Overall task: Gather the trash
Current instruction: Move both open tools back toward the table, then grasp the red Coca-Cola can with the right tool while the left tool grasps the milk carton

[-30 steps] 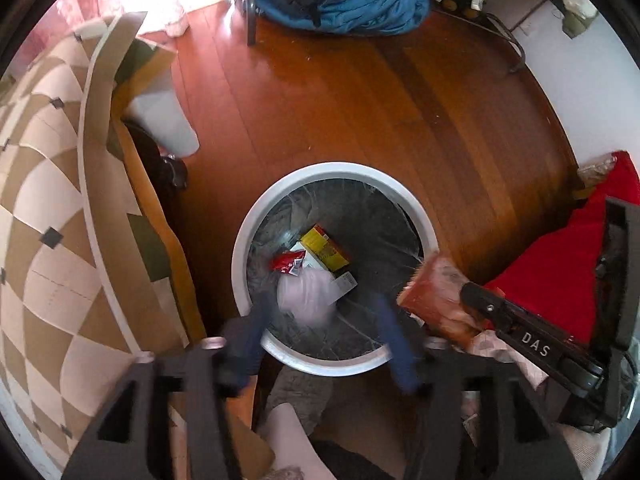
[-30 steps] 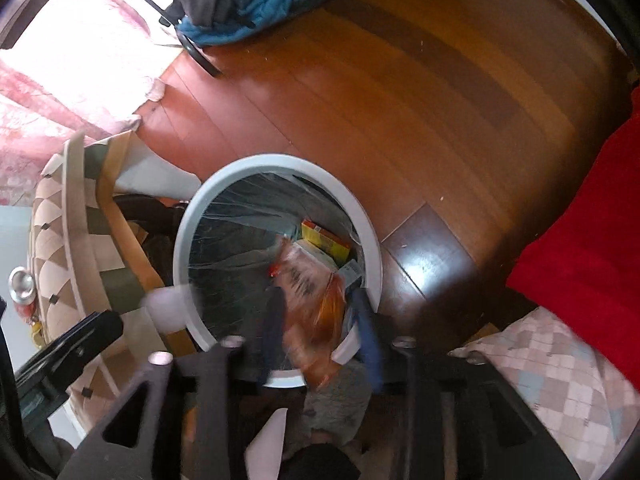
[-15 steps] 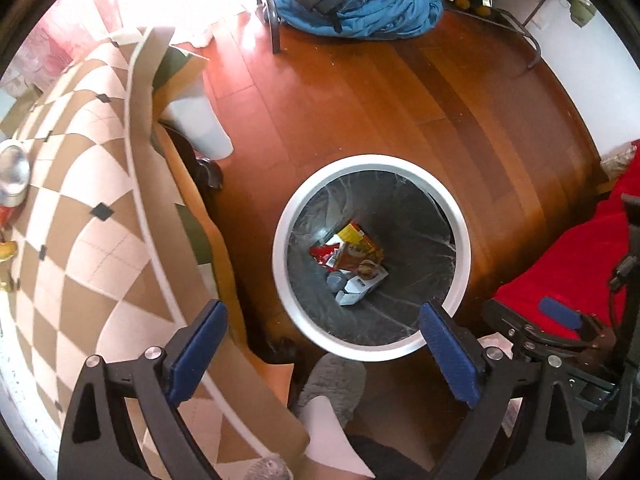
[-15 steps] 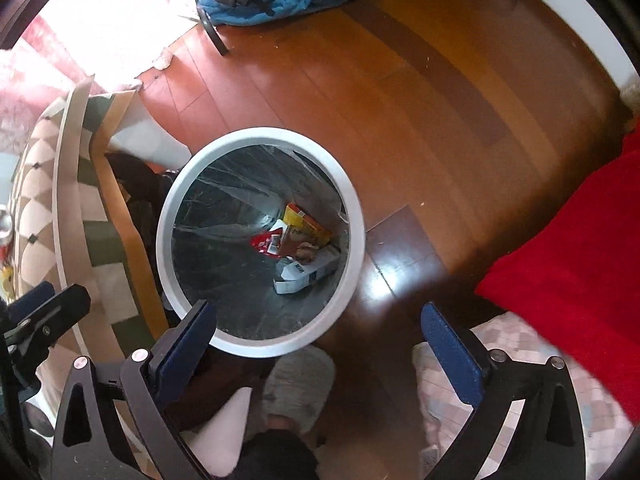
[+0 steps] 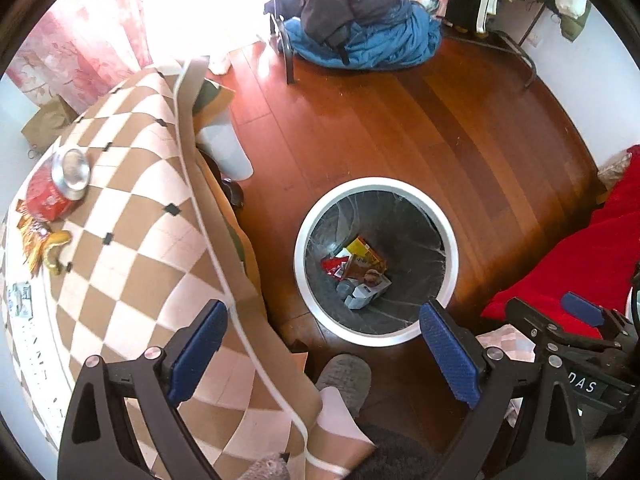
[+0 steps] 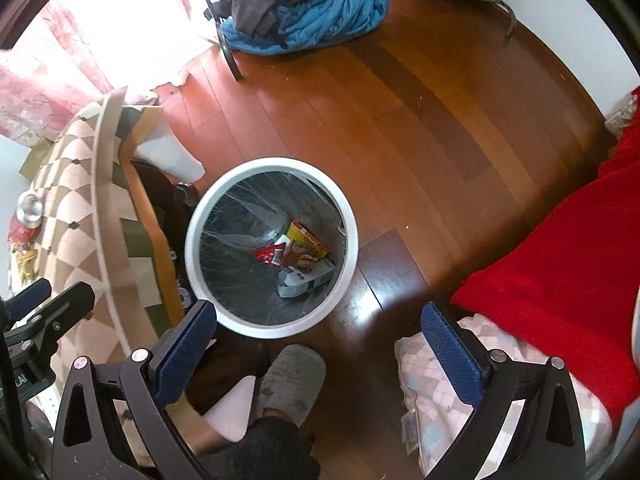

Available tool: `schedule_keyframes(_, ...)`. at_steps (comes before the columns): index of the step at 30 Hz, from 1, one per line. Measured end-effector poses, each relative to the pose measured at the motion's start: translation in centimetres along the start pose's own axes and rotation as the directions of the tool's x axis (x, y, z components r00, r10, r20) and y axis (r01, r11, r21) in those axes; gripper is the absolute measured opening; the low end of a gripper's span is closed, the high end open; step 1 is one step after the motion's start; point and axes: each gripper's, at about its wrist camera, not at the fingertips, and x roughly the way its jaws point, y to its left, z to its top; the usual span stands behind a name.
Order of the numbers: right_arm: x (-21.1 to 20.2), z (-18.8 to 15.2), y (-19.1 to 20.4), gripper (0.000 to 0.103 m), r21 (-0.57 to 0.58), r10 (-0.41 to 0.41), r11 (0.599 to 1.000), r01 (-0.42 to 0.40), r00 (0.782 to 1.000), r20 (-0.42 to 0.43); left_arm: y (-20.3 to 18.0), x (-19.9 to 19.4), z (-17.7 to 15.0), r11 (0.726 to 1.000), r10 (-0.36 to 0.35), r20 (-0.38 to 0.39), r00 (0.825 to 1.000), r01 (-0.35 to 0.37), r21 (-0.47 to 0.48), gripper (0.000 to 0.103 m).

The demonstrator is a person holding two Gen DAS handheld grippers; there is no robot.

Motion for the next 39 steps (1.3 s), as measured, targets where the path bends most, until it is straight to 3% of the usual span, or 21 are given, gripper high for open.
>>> schedule_keyframes(6,-4.7,-1.1,1.3,0.103,-0.014,0.012,1.000,-0.012,0.998,0.063,0.7,-4.4,-1.2,1.000,-0.013,0.061,0.998,0.013,-0.010,0.098)
schedule_keyframes(12,-10.4,-1.5,3.9,0.103,-0.024,0.091,0.996,-0.089,0.987,0.132,3.2,-10.0,-2.1,0.998,-0.028,0.141,0.990,0.035,-0.049,0.098)
schedule_keyframes(16,-13.8,-1.0,8.9,0.103,-0.110,0.162,0.983,-0.147,0.975,0.150,8.6,-14.8,-2.7,0.990,-0.010,0.224,0.974,0.041,-0.132,0.098)
schedule_keyframes(20,-15.0,0.1,18.3,0.103,-0.289,0.210,0.942,-0.171,0.971,0.111,16.6,-17.8,-4.0,0.962,0.074,0.279,0.958,0.005,-0.273,0.098)
schedule_keyframes(24,-12.8,1.6,30.2,0.103,-0.517,0.203,0.843,-0.151,0.978,0.045,25.8,-16.9,-6.2,0.897,0.180,0.237,0.955,-0.061,-0.438,0.098)
schedule_keyframes(28,-8.1,3.4,40.7,0.103,-0.686,0.130,0.721,-0.098,0.992,-0.005,34.8,-12.1,-9.5,0.790,0.223,0.111,0.968,-0.113,-0.602,0.098)
schedule_keyframes(31,-3.5,4.0,48.5,0.103,-0.791,0.032,0.612,-0.025,0.999,-0.006,39.6,-8.1,-11.7,0.718,0.201,0.030,0.979,-0.127,-0.684,0.098)
schedule_keyframes(33,-0.7,4.6,51.4,0.103,-0.824,-0.021,0.566,-0.004,1.000,-0.019,41.9,-5.8,-12.4,0.682,0.173,0.006,0.985,-0.115,-0.722,0.098)
schedule_keyframes(36,4.0,5.4,55.0,0.103,-0.869,-0.110,0.494,0.022,0.993,-0.038,44.5,-3.0,-13.1,0.629,0.110,0.007,0.994,-0.064,-0.775,0.098)
schedule_keyframes(39,7.3,5.8,56.9,0.103,-0.891,-0.170,0.453,0.026,0.984,-0.058,46.4,-0.9,-12.9,0.568,0.042,0.035,0.999,0.005,-0.823,0.098)
